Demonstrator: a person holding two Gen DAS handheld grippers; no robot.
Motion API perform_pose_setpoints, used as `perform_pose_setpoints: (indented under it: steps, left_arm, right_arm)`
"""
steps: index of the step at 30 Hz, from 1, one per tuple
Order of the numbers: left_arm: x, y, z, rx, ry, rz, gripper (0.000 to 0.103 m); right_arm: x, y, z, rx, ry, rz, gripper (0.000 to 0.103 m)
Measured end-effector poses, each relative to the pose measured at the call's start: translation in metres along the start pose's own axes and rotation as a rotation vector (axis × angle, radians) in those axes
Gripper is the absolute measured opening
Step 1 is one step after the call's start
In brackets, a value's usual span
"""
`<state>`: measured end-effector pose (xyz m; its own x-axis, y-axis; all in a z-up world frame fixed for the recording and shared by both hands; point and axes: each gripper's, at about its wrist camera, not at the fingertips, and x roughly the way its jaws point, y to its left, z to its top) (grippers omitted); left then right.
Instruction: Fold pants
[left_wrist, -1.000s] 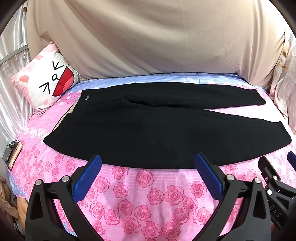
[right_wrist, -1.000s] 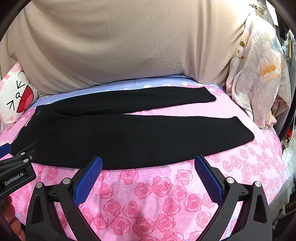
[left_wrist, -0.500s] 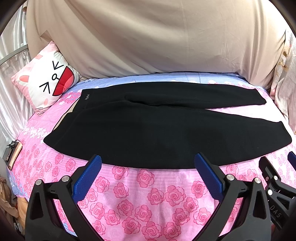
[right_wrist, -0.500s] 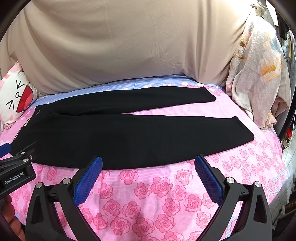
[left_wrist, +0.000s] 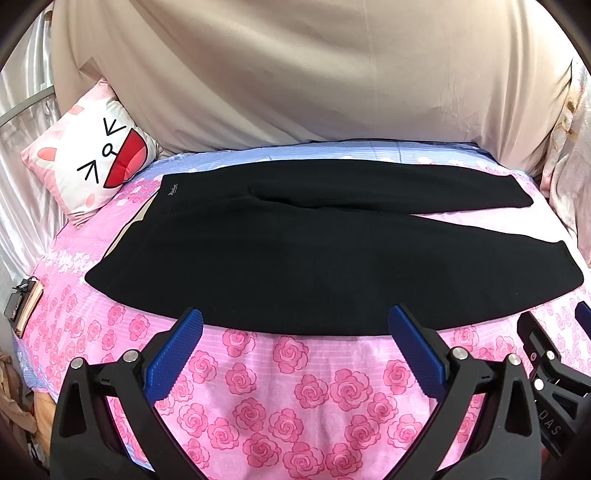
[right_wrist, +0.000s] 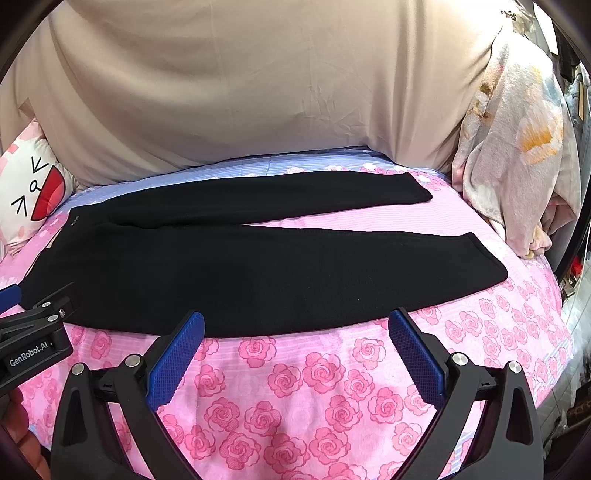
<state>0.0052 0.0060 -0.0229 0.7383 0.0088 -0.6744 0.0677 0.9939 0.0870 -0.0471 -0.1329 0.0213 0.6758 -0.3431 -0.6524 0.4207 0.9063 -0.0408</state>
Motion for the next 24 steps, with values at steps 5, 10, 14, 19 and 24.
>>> perform_pose_setpoints:
  steps: [5, 10, 14, 19, 24]
  left_arm:
    - [0.002, 0.0015, 0.0021, -0.002, 0.008, 0.001, 0.098]
    - [0.0034, 0.0027, 0.0032, -0.003, 0.014, 0.004, 0.098]
    - [0.0038, 0.0023, 0.0044, -0.003, 0.016, 0.006, 0.098]
    - [0.0051, 0.0029, 0.0056, -0.004, 0.018, 0.009, 0.098]
    - [0.006, 0.0035, 0.0058, -0.001, 0.024, 0.013, 0.098]
  right_arm:
    - [0.0014, 0.0013, 0.0004, -0.003, 0.005, -0.001, 0.098]
    - [0.0024, 0.001, 0.0006, -0.004, 0.007, -0.001, 0.098]
    - [0.0031, 0.0015, 0.0001, -0.003, 0.01, -0.002, 0.098]
    - [0.0035, 0.0011, 0.0004, -0.004, 0.009, -0.002, 0.098]
    - [0.0044, 0.0016, 0.0004, -0.006, 0.014, -0.003, 0.098]
